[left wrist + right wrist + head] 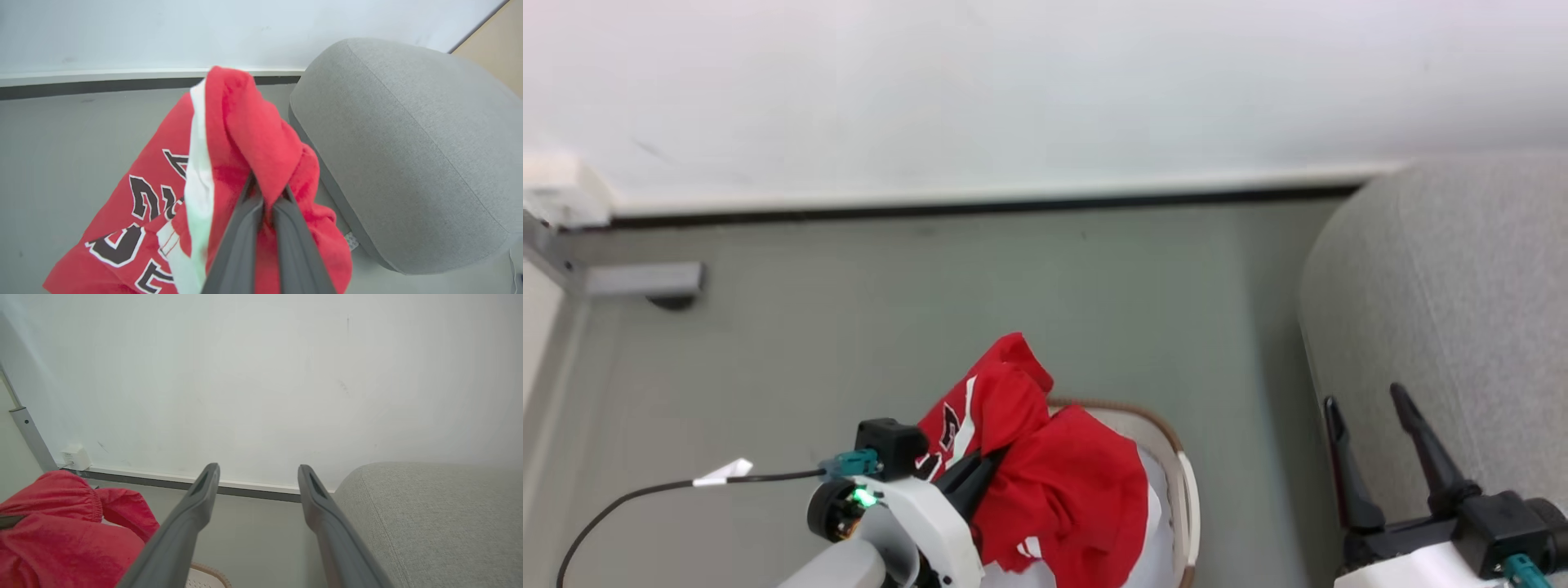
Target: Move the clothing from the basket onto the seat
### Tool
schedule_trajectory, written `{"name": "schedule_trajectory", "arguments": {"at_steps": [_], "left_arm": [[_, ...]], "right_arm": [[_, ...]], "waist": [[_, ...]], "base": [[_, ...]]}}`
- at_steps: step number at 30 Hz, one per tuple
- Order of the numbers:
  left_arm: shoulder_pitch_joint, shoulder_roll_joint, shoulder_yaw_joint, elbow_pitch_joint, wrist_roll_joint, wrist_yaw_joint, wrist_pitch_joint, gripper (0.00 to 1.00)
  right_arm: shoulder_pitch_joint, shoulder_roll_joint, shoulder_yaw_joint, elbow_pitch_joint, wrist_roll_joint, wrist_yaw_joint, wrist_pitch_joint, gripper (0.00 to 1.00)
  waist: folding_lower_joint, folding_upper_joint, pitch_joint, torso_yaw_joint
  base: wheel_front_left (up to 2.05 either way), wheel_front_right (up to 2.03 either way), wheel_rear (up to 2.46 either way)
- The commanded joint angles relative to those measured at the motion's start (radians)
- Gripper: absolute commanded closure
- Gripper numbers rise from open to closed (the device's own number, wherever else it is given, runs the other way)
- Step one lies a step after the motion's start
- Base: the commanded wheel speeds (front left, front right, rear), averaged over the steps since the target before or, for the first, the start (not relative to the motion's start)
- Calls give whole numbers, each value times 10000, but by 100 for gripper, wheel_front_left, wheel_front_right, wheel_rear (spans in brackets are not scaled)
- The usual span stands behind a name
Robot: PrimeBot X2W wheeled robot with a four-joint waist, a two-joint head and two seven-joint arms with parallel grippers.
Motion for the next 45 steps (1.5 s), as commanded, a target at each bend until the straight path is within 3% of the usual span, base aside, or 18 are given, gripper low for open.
{"name": "schedule_trajectory", "arguments": {"at_steps": [1, 11, 19, 30, 40, 45], "left_arm": [[152, 173, 53, -414, -99, 145, 93, 100], [505, 1262, 419, -3870, -265, 1478, 1122, 100], [335, 1894, 733, -5737, -327, 2250, 1830, 100], [193, 1744, 752, -6452, -264, 2799, 2100, 100], [27, 1356, 505, -6342, -156, 2844, 2200, 100], [-25, 1113, 339, -6175, -172, 2861, 2279, 100]], "right_arm": [[149, -42, 73, 61, 86, -21, 7, 0], [491, -47, 1143, 144, -25, -21, 7, 0], [-24, -933, 3072, -122, -344, -21, 7, 0], [-1627, -1477, 5741, 344, -311, -23, 7, 0], [-3451, -534, 6990, 2635, -953, -23, 7, 0], [-3945, -118, 6474, 3563, -1834, -23, 7, 1]], "waist": [[4, 0, -598, 184], [4, 0, -1810, 125], [4, 0, -2024, -58], [4, 0, -1991, -199], [4, 0, -1900, -112], [4, 0, -1857, -12]], "base": [[0, 0, 0], [0, 0, 0], [0, 0, 0], [0, 0, 0], [0, 0, 0], [0, 0, 0]]}}
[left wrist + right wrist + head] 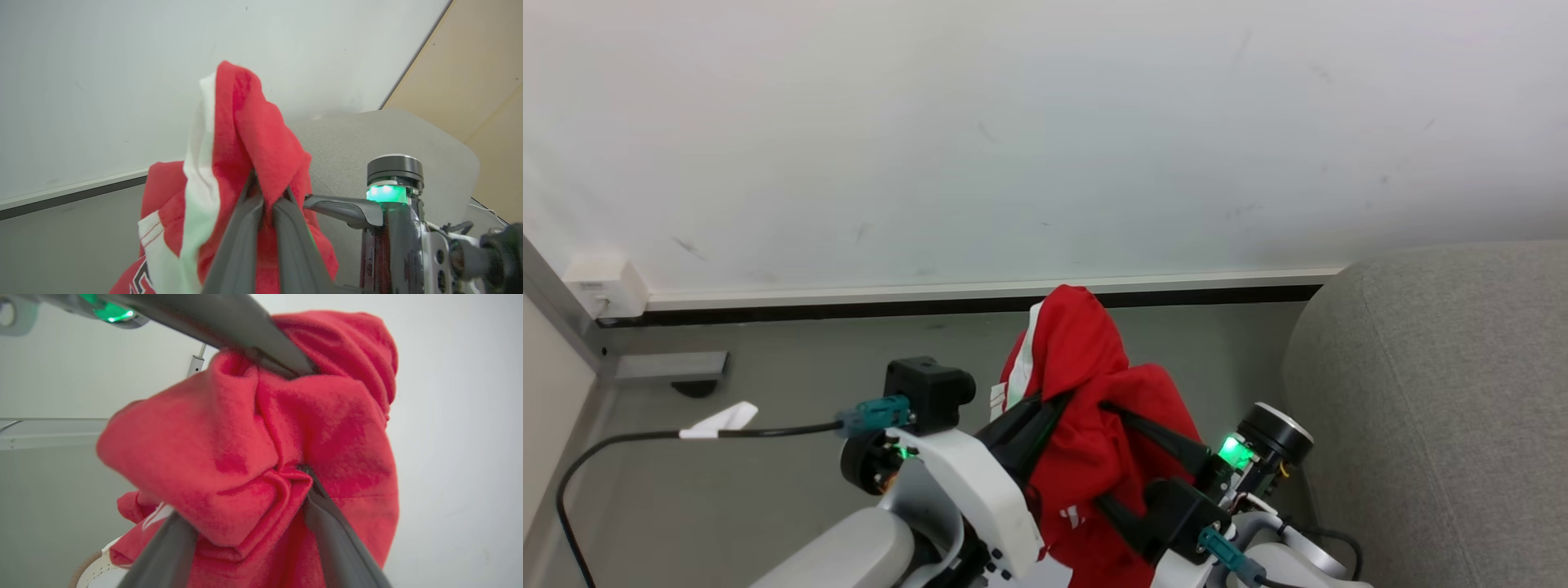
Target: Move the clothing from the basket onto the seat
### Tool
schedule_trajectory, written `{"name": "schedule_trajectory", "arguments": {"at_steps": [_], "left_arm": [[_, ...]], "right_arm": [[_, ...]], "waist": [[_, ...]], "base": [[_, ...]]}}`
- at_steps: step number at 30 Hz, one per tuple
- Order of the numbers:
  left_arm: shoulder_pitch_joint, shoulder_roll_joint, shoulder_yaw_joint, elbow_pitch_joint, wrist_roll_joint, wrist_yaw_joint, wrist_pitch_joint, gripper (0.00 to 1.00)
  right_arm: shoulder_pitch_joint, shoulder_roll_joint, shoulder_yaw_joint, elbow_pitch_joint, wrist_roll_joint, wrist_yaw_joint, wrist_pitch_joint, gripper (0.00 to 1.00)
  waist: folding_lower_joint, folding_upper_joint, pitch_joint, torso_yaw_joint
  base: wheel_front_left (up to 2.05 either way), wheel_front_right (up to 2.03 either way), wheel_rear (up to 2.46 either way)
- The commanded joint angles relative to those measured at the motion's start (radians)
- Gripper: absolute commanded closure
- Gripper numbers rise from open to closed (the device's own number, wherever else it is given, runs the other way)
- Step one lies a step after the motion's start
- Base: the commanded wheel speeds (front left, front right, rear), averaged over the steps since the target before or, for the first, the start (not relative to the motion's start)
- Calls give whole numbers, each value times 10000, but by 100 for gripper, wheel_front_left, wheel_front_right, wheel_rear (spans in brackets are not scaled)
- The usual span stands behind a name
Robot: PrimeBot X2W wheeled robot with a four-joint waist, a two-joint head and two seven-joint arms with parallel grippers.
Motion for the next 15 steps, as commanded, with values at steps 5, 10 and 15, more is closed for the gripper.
{"name": "schedule_trajectory", "arguments": {"at_steps": [5, 10, 15], "left_arm": [[-125, -177, -74, 195, 65, -61, 14, 100], [-135, -150, -84, 493, 148, -17, -79, 100], [-19, -185, -78, 623, 122, -6, -206, 100]], "right_arm": [[18, 66, -246, 0, 207, -25, 6, 100], [94, 52, -353, -203, 783, -25, 6, 100], [117, 53, -665, -191, 943, -25, 6, 100]], "waist": [[0, -1, 32, 141], [0, -1, 124, 234], [0, -1, 245, 308]], "base": [[0, 0, 0], [0, 0, 0], [0, 0, 0]]}}
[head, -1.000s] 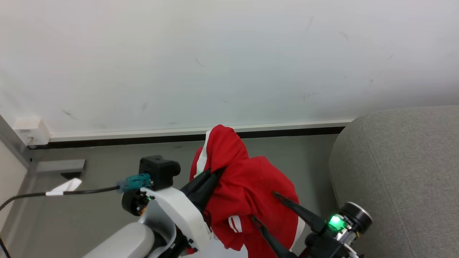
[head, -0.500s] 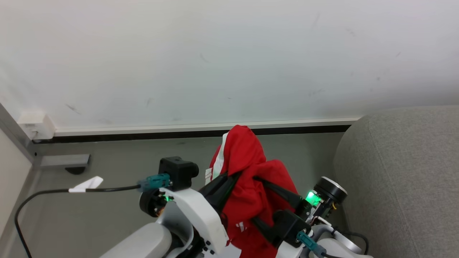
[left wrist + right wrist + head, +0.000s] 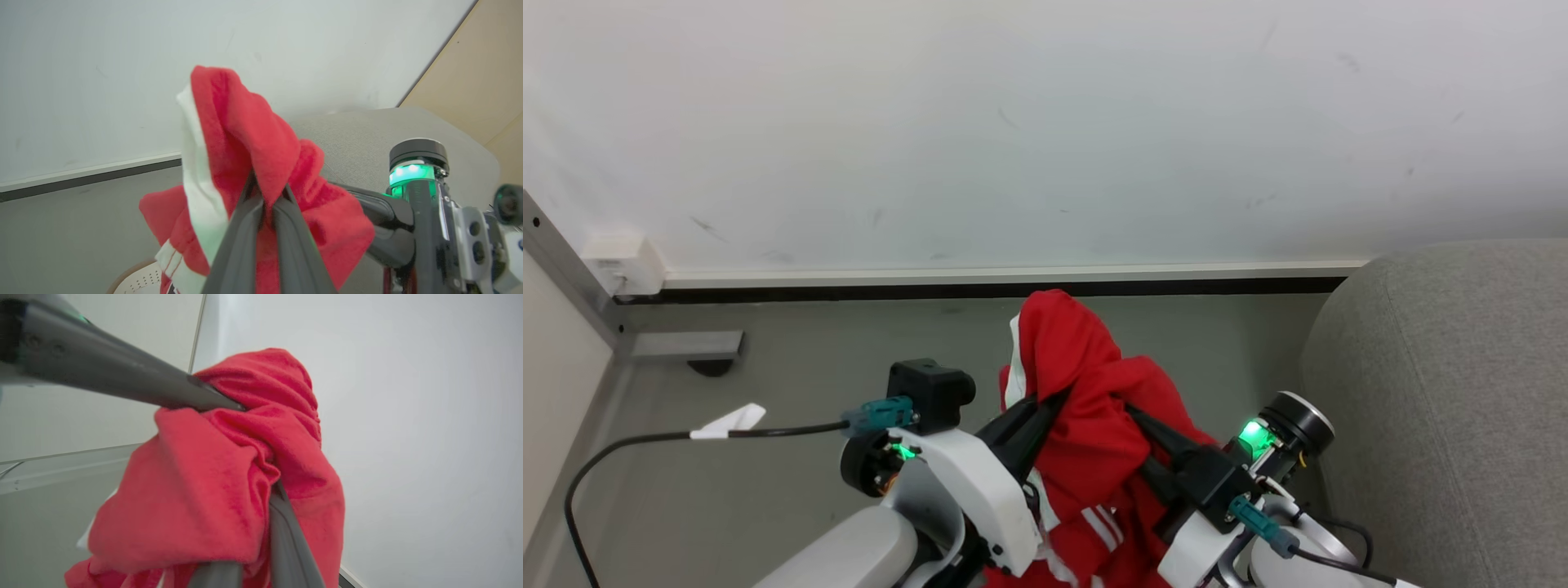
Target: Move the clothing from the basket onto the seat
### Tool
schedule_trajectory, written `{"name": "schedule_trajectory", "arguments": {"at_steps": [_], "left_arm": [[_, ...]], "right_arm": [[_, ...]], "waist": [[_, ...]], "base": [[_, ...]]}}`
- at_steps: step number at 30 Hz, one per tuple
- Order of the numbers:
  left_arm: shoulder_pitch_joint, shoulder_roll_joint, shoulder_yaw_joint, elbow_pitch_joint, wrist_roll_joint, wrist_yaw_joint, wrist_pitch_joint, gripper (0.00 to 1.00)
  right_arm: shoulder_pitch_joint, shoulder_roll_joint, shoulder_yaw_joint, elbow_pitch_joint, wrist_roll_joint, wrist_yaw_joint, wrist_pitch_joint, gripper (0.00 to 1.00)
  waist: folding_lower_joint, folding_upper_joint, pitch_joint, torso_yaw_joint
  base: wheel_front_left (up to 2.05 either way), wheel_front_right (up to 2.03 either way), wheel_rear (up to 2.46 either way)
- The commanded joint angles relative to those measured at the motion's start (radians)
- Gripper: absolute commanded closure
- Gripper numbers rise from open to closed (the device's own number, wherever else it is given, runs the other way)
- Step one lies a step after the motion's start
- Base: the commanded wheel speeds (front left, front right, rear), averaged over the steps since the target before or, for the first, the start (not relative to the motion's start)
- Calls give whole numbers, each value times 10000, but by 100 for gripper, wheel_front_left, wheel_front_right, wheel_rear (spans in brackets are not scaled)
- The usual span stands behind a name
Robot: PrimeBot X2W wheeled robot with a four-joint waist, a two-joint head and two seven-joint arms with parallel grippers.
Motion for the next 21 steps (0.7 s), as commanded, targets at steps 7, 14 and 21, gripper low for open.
{"name": "schedule_trajectory", "arguments": {"at_steps": [7, 14, 21], "left_arm": [[143, -50, 52, 153, 158, 55, -291, 24], [331, 17, 67, 211, 268, 124, -608, 0], [567, 259, 47, 285, 660, 188, -1294, 0]], "right_arm": [[166, -1, -367, -54, 125, -25, 4, 100], [154, -2, -583, 54, 186, -25, 1, 100], [182, 0, -821, 154, 225, -25, 1, 100]], "waist": [[-1, -1, 20, 120], [-1, -1, -52, 240], [-1, -1, -130, 341]], "base": [[0, 0, 0], [0, 0, 0], [0, 0, 0]]}}
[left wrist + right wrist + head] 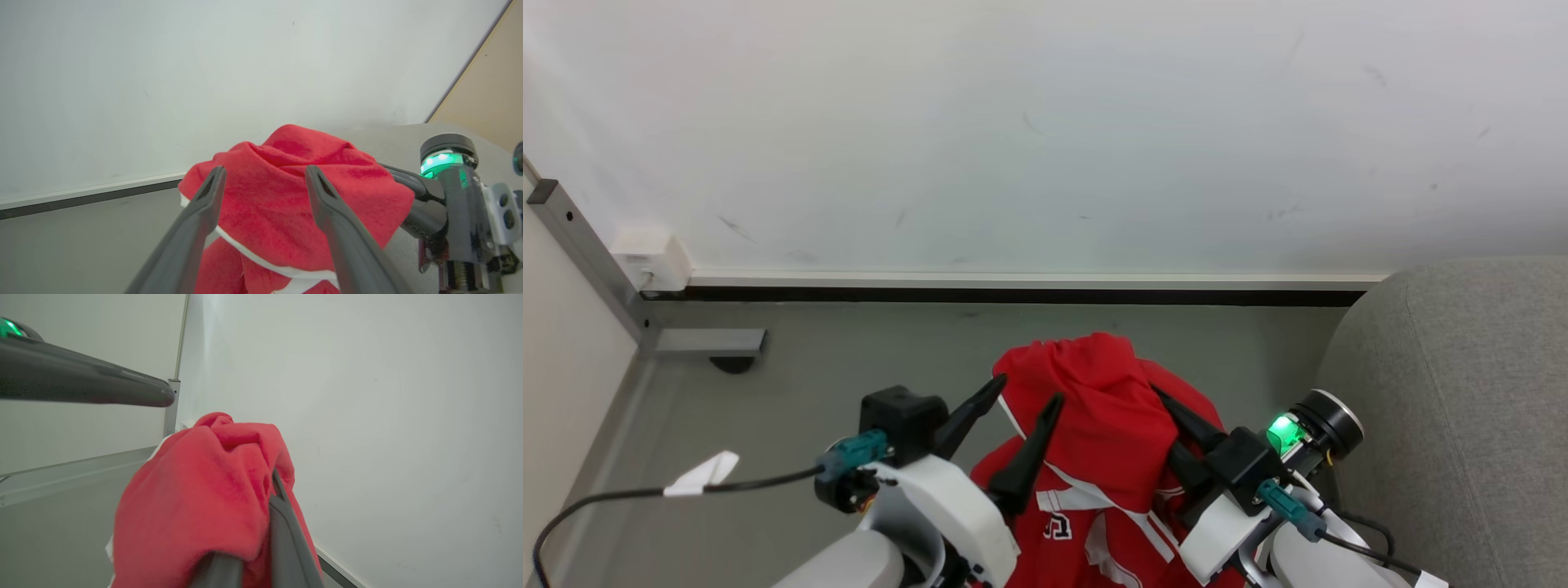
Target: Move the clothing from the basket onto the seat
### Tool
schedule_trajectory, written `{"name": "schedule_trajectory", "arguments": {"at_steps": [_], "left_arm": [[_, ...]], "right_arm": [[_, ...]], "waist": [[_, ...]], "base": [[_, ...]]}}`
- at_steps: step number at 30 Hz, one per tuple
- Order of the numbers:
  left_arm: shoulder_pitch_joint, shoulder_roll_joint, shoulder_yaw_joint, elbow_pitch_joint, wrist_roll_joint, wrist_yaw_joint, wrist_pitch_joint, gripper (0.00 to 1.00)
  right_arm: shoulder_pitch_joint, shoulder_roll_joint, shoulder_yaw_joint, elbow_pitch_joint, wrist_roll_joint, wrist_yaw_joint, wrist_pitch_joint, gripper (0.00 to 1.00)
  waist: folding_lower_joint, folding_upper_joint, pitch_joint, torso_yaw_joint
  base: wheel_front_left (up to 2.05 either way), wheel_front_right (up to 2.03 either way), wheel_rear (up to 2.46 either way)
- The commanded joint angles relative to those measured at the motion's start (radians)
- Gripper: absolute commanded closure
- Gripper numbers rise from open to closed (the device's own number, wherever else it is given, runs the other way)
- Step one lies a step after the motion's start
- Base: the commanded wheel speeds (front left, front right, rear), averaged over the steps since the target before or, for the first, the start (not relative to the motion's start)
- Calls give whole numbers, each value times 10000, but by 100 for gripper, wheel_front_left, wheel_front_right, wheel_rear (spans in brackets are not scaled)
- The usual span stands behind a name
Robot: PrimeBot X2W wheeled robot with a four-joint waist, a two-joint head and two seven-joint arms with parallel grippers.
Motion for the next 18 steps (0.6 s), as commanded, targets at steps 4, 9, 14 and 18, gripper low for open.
{"name": "schedule_trajectory", "arguments": {"at_steps": [4, 9, 14, 18], "left_arm": [[276, 237, -87, 170, 466, 72, -476, 0], [472, 328, -242, 408, 748, -8, -896, 0], [573, 242, -270, 691, 782, -122, -1122, 0], [548, 175, -230, 830, 774, -150, -1237, 0]], "right_arm": [[105, -2, -187, 38, 84, -25, -3, 100], [89, -2, -369, 19, 100, -25, -3, 100], [-38, -1, -519, -31, 42, -25, -3, 100], [-115, -1, -610, -77, 19, -25, -3, 100]], "waist": [[-1, 0, -58, 20], [-1, 0, -120, 5], [-1, 0, -125, -37], [-1, 0, -118, -100]], "base": [[0, 0, 0], [0, 0, 0], [0, 0, 0], [0, 0, 0]]}}
